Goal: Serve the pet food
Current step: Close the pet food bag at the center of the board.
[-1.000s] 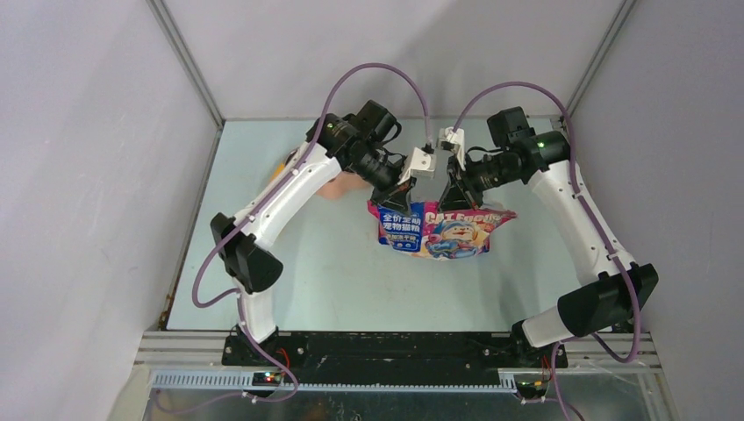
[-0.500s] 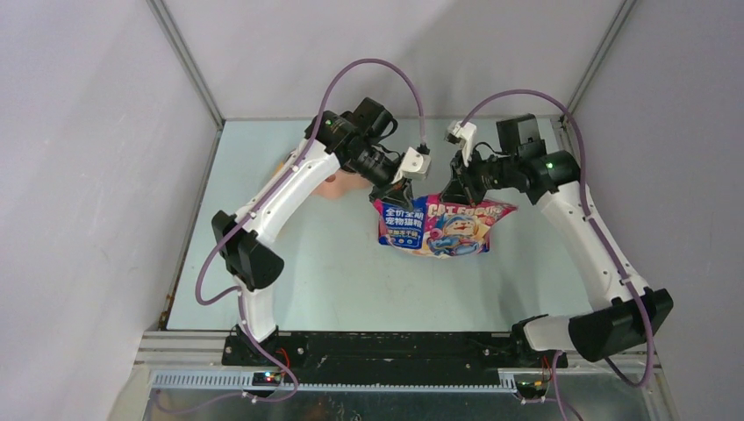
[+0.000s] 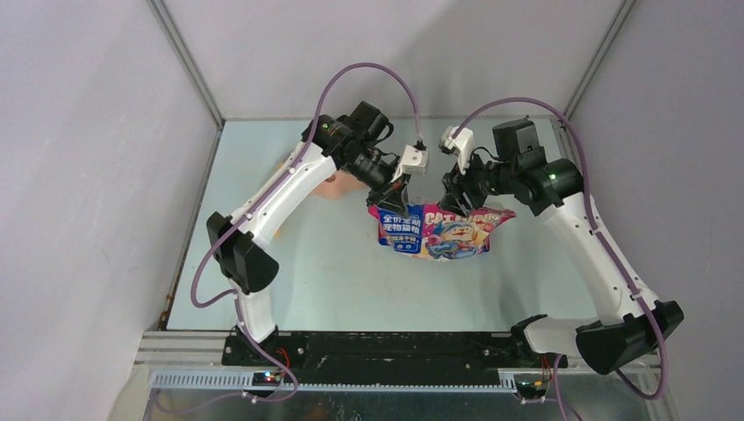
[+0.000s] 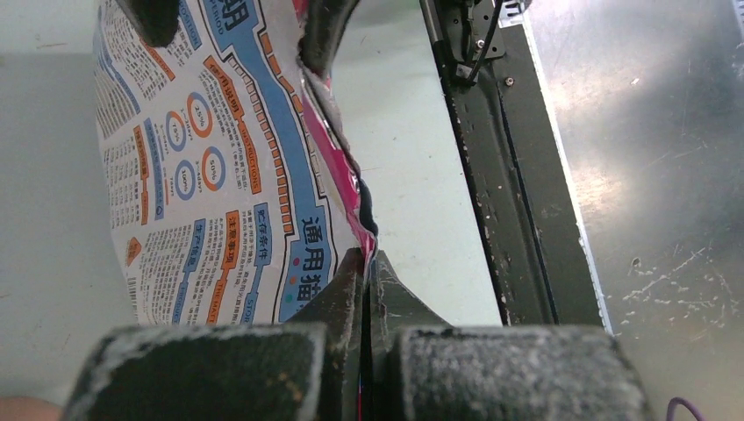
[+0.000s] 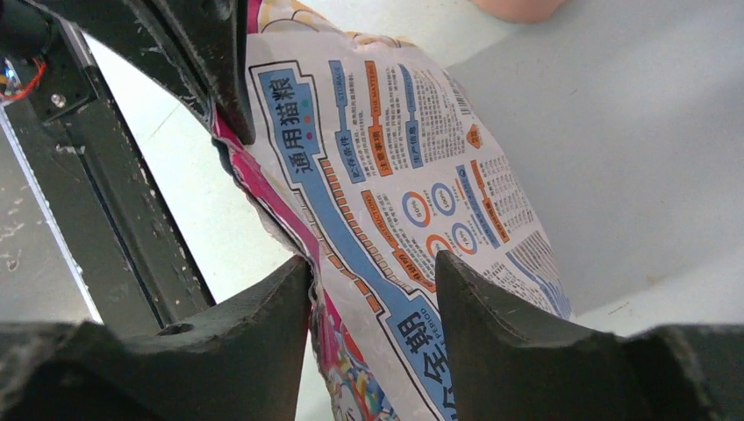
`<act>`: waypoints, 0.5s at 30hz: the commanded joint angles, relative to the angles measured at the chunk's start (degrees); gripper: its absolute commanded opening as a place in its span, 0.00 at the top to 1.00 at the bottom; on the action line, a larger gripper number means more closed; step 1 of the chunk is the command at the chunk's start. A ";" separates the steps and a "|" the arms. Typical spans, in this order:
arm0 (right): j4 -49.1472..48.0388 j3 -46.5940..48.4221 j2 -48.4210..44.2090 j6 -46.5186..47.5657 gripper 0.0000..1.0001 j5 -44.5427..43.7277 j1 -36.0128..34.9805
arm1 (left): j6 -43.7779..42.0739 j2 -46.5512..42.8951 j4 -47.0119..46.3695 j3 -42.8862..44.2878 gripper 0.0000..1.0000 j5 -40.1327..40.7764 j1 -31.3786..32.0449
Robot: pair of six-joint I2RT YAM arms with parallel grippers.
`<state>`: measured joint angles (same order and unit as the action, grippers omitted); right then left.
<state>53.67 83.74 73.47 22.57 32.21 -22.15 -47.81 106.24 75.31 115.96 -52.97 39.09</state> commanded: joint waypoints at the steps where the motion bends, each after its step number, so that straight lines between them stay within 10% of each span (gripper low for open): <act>1: 1.26 1.82 0.52 2.45 0.43 -4.87 -2.78 | 5.06 -4.08 2.39 0.21 1.00 -4.18 0.04; 15: -5.22 -3.15 -6.05 3.09 0.79 -33.97 -10.51 | 8.02 -5.25 -1.62 -3.11 1.00 -3.22 -2.01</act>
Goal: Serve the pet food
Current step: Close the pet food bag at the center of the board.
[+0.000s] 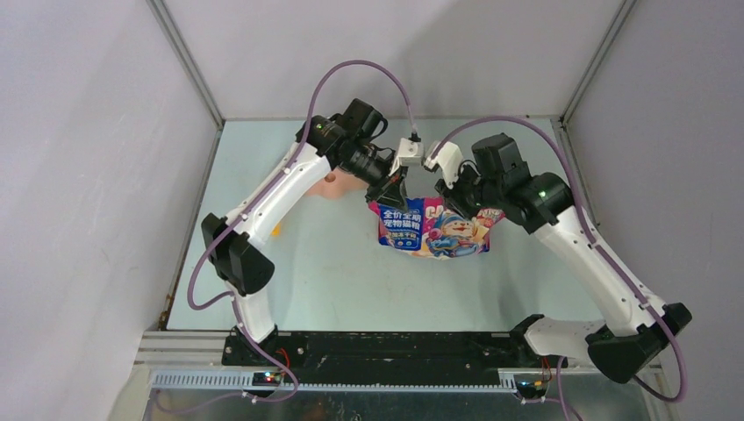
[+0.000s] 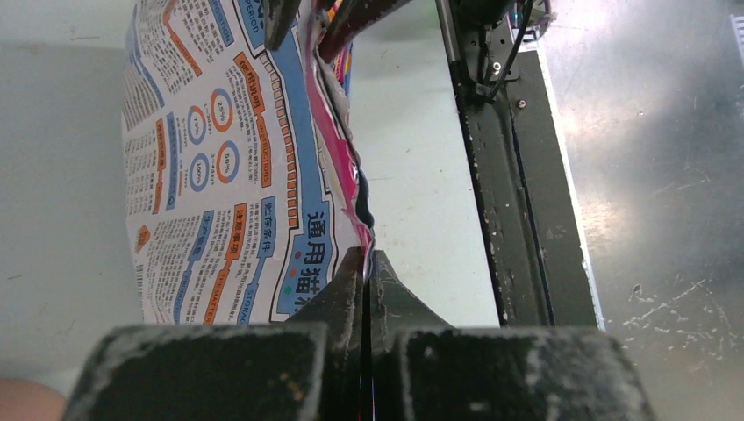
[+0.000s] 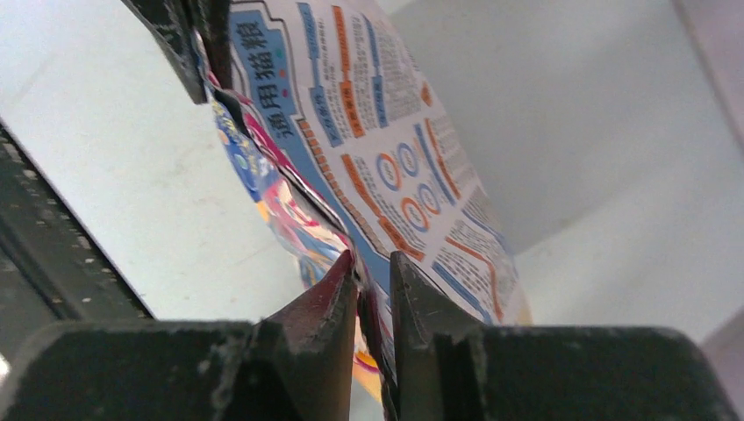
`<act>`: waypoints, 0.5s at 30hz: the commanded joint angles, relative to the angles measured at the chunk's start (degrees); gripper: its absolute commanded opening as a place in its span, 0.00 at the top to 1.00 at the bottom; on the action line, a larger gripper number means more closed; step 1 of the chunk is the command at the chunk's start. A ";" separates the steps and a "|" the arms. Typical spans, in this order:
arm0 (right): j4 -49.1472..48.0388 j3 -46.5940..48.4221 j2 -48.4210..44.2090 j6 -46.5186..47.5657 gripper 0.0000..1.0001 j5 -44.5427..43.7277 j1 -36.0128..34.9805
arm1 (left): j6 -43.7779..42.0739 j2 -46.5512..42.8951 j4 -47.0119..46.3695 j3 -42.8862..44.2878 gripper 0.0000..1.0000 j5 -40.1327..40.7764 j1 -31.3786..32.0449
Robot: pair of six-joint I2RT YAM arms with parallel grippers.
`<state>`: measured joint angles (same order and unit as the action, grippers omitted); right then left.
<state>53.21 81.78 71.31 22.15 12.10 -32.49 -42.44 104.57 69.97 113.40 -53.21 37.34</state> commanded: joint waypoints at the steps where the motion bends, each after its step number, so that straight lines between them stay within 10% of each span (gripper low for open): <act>1: -4.99 -1.62 -4.42 4.21 0.79 -15.28 -0.23 | 2.06 -3.55 4.00 -0.55 1.00 -3.01 -0.54; 10: -2.72 -4.53 -9.20 9.13 0.78 -21.66 -0.98 | -1.86 -2.84 7.64 -0.78 1.00 -1.38 -1.22; 15: 2.63 -5.20 -13.49 13.67 0.54 -16.25 -0.92 | -1.16 -3.06 7.11 -0.03 1.00 0.25 -1.44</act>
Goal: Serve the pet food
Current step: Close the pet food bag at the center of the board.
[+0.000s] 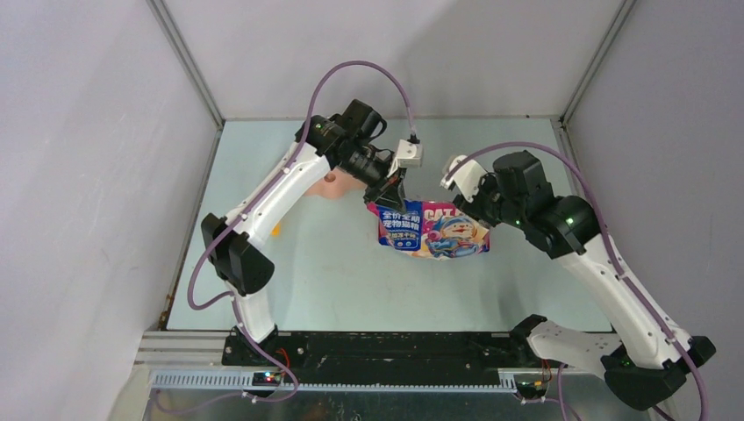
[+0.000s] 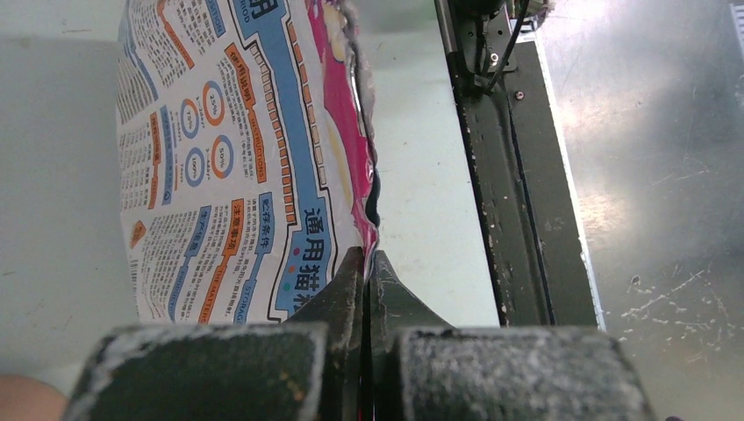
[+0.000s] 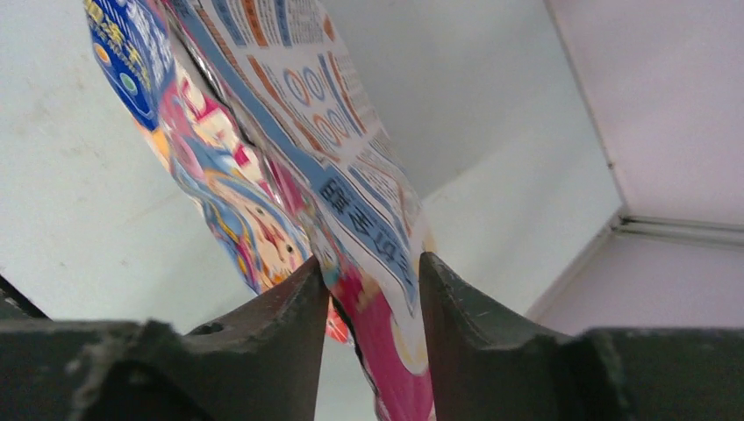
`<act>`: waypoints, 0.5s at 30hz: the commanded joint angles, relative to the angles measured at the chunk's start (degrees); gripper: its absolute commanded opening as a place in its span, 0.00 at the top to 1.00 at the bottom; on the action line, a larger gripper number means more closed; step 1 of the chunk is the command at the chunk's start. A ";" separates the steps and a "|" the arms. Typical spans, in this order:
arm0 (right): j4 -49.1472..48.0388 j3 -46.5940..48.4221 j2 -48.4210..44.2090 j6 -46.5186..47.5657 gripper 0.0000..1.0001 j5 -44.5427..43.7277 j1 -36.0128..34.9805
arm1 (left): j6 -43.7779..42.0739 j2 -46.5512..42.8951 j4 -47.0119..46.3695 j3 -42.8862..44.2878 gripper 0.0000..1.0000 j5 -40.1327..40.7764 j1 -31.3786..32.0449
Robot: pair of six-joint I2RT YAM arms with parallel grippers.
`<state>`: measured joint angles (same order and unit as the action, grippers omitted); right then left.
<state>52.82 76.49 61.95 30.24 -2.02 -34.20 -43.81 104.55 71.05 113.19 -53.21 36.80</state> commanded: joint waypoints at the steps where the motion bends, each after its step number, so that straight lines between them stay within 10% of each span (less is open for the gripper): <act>1: 3.76 0.07 -4.88 7.02 0.50 0.28 0.79 | 0.94 -3.04 5.82 1.00 1.00 0.36 -0.82; 5: 7.62 0.06 -7.29 10.40 0.37 6.47 0.86 | 2.98 -2.14 4.78 4.94 0.89 2.42 0.68; 10: 10.28 -0.96 -8.15 15.58 0.35 11.91 2.23 | 4.60 -1.89 1.16 6.30 0.43 6.99 4.76; 15: 7.40 -3.00 -9.85 21.22 0.32 21.05 9.18 | 5.28 -0.50 -1.65 7.35 0.31 11.51 9.64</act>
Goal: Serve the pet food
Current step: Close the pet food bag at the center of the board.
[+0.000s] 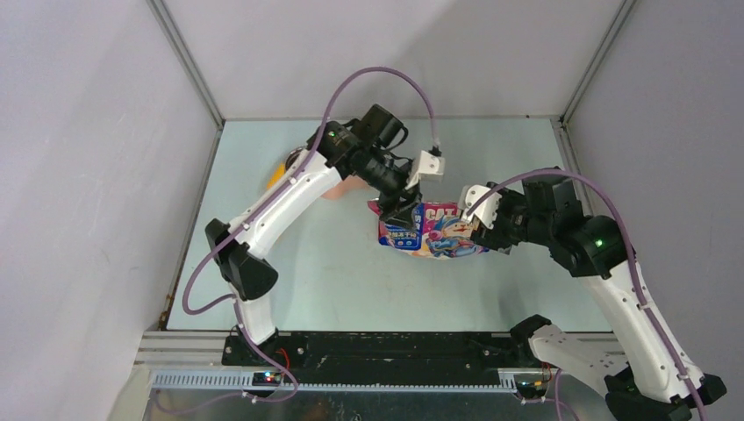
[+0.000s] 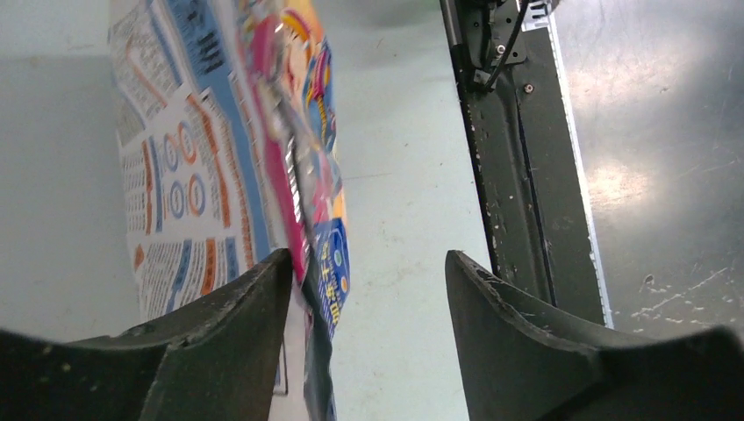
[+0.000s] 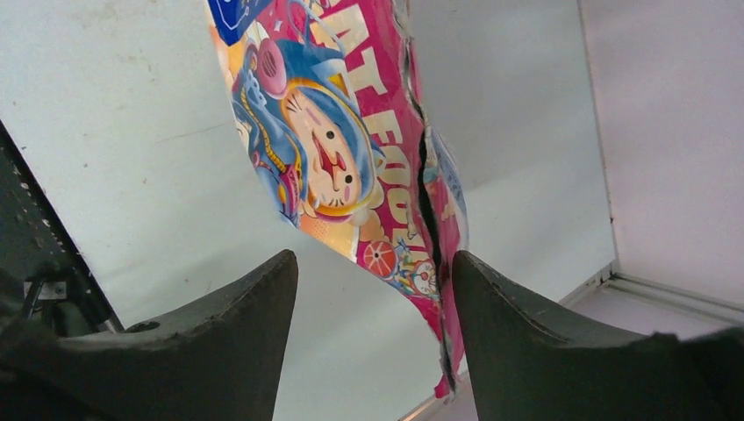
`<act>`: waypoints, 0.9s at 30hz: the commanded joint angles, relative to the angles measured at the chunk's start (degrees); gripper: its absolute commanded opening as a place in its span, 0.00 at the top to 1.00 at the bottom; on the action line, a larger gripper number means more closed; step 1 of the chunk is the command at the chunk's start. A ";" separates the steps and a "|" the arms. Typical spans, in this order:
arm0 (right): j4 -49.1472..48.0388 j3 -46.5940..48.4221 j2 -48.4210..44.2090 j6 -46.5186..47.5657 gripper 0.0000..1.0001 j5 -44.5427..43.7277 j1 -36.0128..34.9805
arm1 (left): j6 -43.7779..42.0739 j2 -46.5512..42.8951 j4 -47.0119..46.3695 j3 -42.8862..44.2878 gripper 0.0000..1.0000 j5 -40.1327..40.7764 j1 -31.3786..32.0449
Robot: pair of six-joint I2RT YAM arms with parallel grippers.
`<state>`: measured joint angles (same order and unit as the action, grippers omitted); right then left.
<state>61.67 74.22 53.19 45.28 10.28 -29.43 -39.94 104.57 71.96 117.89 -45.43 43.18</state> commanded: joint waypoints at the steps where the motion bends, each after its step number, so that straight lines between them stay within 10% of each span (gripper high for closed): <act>1: -2.51 -0.74 -1.04 6.94 0.32 9.82 5.28 | 1.56 -0.21 -3.33 2.76 0.31 4.19 3.59; 11: -8.98 -3.15 0.83 14.46 0.33 23.24 7.45 | 2.66 2.38 -7.32 2.36 0.51 9.19 5.52; 16: -13.94 -5.00 2.69 15.75 0.34 25.78 7.48 | 2.18 3.32 -6.52 2.12 0.95 9.95 5.52; 27: -11.70 -6.09 5.69 22.16 0.53 32.19 5.82 | -8.28 3.81 8.14 6.72 1.00 0.90 5.23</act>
<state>50.81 68.05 58.70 64.99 39.38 -22.22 -42.74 108.36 69.14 119.74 -37.74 48.25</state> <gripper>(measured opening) 0.540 0.010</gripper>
